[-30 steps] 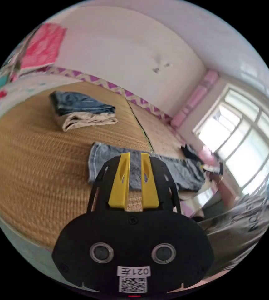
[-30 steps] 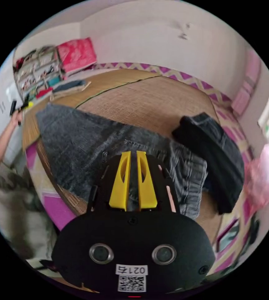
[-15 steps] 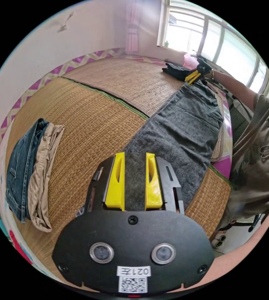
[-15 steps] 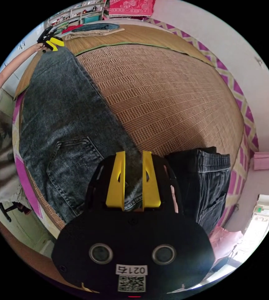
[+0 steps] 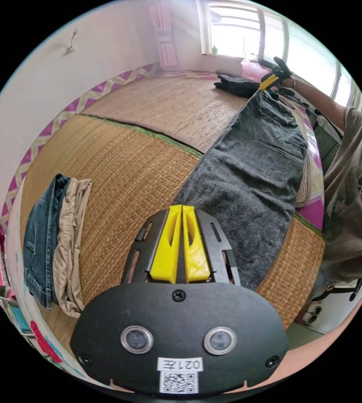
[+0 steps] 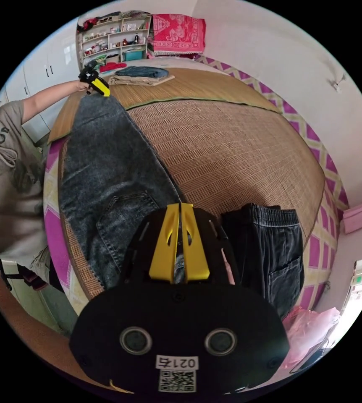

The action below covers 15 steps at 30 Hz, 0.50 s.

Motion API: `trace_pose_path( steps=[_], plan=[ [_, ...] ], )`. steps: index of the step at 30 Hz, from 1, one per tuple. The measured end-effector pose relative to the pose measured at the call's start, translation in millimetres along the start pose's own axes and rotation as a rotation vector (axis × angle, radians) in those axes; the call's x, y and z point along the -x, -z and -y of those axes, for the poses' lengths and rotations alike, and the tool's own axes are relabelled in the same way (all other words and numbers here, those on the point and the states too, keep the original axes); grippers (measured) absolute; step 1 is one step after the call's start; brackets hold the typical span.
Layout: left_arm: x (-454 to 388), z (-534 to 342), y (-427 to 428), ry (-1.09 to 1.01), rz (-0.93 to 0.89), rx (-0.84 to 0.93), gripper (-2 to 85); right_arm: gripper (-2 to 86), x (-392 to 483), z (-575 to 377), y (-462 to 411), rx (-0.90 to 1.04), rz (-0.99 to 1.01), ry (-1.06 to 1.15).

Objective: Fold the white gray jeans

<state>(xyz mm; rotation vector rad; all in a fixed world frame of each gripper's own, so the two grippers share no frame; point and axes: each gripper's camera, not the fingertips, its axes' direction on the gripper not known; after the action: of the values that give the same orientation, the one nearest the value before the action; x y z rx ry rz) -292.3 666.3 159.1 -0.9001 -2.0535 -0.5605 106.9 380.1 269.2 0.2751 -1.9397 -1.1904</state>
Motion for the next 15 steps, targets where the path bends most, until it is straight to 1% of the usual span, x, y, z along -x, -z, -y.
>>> trace_pose_path(
  steps=[1, 3, 5, 6, 8, 10, 12, 15],
  plan=[
    [-10.6, -8.1, 23.1, -0.006, 0.007, -0.049, -0.9, -1.0, 6.0, -5.5, 8.2, -0.014, -0.008, 0.01],
    [-33.4, -28.5, 70.1, -0.019, 0.003, -0.144, -0.9, -1.0, 38.0, -38.4, 51.9, -0.111, -0.043, 0.032],
    [-79.9, -71.2, 141.2, -0.042, 0.013, -0.279, -1.0, -1.0, 69.2, -73.0, 88.6, -0.197, -0.059, 0.04],
    [-94.0, -84.4, 158.6, -0.048, 0.016, -0.312, -1.0, -1.0, 92.8, -98.6, 110.1, -0.235, -0.065, 0.044],
    [-153.1, -138.4, 212.8, -0.056, 0.024, -0.389, -1.0, -1.0, 130.5, -135.4, 134.4, -0.262, -0.074, 0.047],
    [-196.1, -175.6, 233.0, -0.052, -0.012, -0.413, -1.0, -1.0, 170.3, -168.1, 149.1, -0.266, -0.051, 0.056],
    [-234.2, -211.4, 234.3, -0.014, -0.024, -0.407, -1.0, -1.0, 216.1, -202.3, 149.3, -0.235, -0.021, 0.035],
    [-268.2, -270.7, 196.6, 0.128, -0.107, -0.385, -1.0, -1.0, 251.6, -237.9, 115.5, -0.169, 0.049, -0.033]
  ],
)
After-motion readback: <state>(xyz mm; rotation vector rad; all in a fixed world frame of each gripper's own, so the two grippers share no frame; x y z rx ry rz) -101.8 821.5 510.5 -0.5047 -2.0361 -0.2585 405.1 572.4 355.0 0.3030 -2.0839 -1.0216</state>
